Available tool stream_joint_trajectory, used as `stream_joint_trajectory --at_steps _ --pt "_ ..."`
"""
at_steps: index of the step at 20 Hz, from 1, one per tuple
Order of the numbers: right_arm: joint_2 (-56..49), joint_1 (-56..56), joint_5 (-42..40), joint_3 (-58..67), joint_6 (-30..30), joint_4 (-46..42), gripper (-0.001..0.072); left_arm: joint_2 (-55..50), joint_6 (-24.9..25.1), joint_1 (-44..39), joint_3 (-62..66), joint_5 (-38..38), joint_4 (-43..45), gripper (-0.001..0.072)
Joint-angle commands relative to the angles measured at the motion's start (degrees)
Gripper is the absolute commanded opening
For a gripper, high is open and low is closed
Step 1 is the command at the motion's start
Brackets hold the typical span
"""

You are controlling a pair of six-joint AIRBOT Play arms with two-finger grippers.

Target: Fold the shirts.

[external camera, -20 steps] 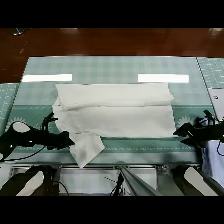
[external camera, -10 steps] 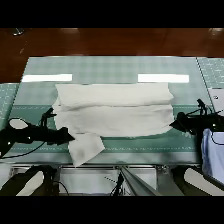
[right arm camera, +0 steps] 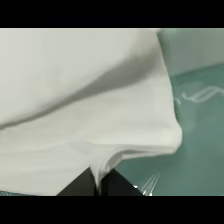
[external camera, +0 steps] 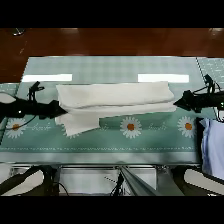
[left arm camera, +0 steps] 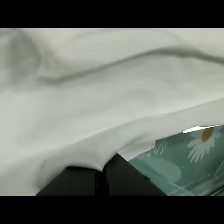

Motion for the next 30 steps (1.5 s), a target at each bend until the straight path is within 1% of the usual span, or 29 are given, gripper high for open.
stream_joint_trajectory --at_steps 1,4,8,12,13,14,15,16,17,19,20,22,23,24,25,27,28,29,30 --pt "-6.58 3.98 -3.48 7.21 2.08 1.16 0.0026 -11.61 -2.71 -1.27 12.11 0.33 -1.75 0.0022" --pt "-12.85 5.44 -4.72 14.34 4.46 1.55 0.0026 -20.76 -5.75 -2.14 23.43 -2.36 -1.70 0.0022" --pt "-19.74 5.49 -4.55 22.51 5.07 3.63 0.0026 -30.29 -8.15 -2.19 36.76 -5.27 -1.68 0.0022" --pt "-25.94 6.38 -6.01 26.49 4.63 5.97 0.0027 -37.00 -9.42 -2.45 43.85 -6.43 -1.70 0.0022" --pt "-26.95 6.93 -7.43 26.51 4.44 6.80 0.0145 -38.18 -9.44 -2.91 44.13 -6.60 -1.75 0.0099" --pt "-27.69 7.37 -8.50 26.51 4.42 7.56 0.0497 -38.95 -9.42 -3.39 44.13 -6.99 -1.66 0.0434" --pt "-27.82 7.50 -9.18 26.60 4.07 7.56 0.0628 -39.17 -9.51 -3.37 44.13 -7.85 -1.62 0.0696" --pt "-27.78 6.71 -8.61 27.43 4.00 7.17 0.0626 -39.08 -9.51 -2.60 44.57 -9.16 -1.20 0.0700" --pt "-27.56 5.27 -6.71 28.74 4.00 6.99 0.0626 -38.99 -10.47 -1.25 45.68 -12.04 0.11 0.0700" --pt "-27.12 1.25 -1.07 31.91 4.00 6.80 0.0626 -37.81 -13.07 2.82 48.50 -19.87 6.43 0.0700" --pt "-27.06 -0.94 1.70 33.11 4.00 6.29 0.0626 -35.93 -13.16 5.16 48.78 -22.75 10.45 0.0700" --pt "-27.15 -4.98 6.14 33.62 4.00 4.79 0.0626 -30.58 -13.29 9.25 47.45 -25.16 18.29 0.0700" --pt "-27.36 -6.23 7.67 33.55 4.00 2.47 0.0626 -27.30 -13.29 10.97 45.59 -24.46 21.11 0.0700" --pt "-27.50 -6.80 8.07 33.20 4.00 0.22 0.0626 -23.17 -13.29 12.70 42.27 -21.68 22.21 0.0700" --pt "-27.96 -6.84 8.26 32.74 3.89 -1.22 0.0626 -18.21 -13.29 13.97 37.40 -16.52 21.53 0.0700" --pt "-29.59 -5.90 8.98 32.15 2.99 -1.20 0.0626 -7.30 -12.79 14.08 25.59 -4.39 18.03 0.0700" --pt "-30.62 -4.92 9.75 32.17 2.21 -0.52 0.0626 -1.29 -11.76 13.11 18.75 1.27 14.56 0.0700" --pt "-31.76 -3.56 10.19 32.17 1.62 0.63 0.0625 4.00 -9.51 11.52 12.26 4.61 10.25 0.0700" --pt "-32.72 -2.08 10.21 32.17 1.36 1.53 0.0626 7.96 -7.19 9.53 6.93 5.09 5.88 0.0700"
